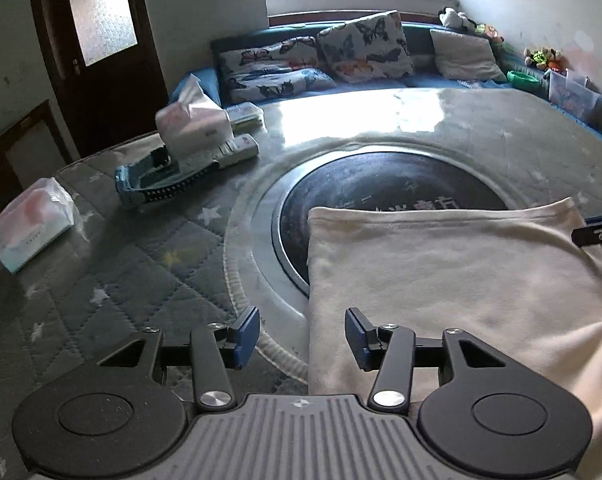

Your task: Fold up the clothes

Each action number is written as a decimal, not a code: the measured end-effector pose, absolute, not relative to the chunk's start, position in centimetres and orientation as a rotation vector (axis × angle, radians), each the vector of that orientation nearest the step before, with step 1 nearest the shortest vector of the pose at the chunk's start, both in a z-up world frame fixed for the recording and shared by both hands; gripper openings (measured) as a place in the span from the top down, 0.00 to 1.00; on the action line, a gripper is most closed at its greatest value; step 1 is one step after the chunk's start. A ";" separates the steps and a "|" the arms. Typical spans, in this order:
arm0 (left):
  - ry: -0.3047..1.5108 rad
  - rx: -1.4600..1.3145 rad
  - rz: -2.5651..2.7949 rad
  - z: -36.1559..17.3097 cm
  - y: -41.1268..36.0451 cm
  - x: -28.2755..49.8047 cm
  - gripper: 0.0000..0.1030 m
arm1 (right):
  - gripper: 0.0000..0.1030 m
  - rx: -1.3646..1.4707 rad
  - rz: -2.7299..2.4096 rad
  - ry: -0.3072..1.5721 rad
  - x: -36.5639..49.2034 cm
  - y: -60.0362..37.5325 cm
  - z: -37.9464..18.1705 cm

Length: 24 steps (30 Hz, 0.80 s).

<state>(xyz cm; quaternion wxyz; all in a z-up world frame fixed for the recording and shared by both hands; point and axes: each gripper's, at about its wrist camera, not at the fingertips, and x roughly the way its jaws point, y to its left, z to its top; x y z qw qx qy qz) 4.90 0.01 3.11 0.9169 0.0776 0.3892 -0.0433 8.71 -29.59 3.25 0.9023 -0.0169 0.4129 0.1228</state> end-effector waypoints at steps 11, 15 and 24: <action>0.790 0.193 -0.091 2.2 -0.5 7.4 0.95 | 0.94 -0.014 0.257 0.843 12.5 -28.7 3.0; 0.777 0.213 -0.068 2.3 -0.4 8.7 0.96 | 0.95 -0.029 0.253 0.818 14.7 -27.6 3.5; 0.780 0.218 0.003 1.8 0.4 12.9 0.93 | 0.93 -0.094 0.235 0.836 20.6 -25.2 2.3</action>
